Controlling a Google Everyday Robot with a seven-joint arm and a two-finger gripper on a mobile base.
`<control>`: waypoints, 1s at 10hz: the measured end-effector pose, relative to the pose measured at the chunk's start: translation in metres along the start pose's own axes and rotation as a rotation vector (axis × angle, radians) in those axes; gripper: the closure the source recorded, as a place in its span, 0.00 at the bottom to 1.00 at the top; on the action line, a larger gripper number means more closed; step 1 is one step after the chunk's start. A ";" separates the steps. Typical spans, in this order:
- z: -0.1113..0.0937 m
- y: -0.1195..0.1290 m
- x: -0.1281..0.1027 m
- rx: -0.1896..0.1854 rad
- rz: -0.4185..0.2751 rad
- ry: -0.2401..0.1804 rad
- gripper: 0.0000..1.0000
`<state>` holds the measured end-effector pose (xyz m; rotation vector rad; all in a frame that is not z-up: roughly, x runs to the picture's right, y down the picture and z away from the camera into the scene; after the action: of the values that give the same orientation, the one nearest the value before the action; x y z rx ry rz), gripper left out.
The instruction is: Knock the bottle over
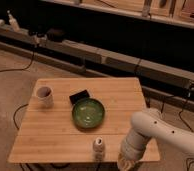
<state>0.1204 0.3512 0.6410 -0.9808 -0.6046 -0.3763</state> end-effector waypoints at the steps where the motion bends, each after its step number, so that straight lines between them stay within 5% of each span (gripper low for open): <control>1: 0.009 -0.007 0.002 -0.008 -0.008 -0.013 1.00; 7: 0.023 -0.069 -0.008 0.001 -0.102 -0.047 1.00; 9: 0.010 -0.111 -0.012 0.066 -0.121 -0.055 1.00; 10: -0.005 -0.144 -0.010 0.129 -0.119 -0.054 1.00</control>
<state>0.0347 0.2732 0.7269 -0.8360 -0.7297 -0.4122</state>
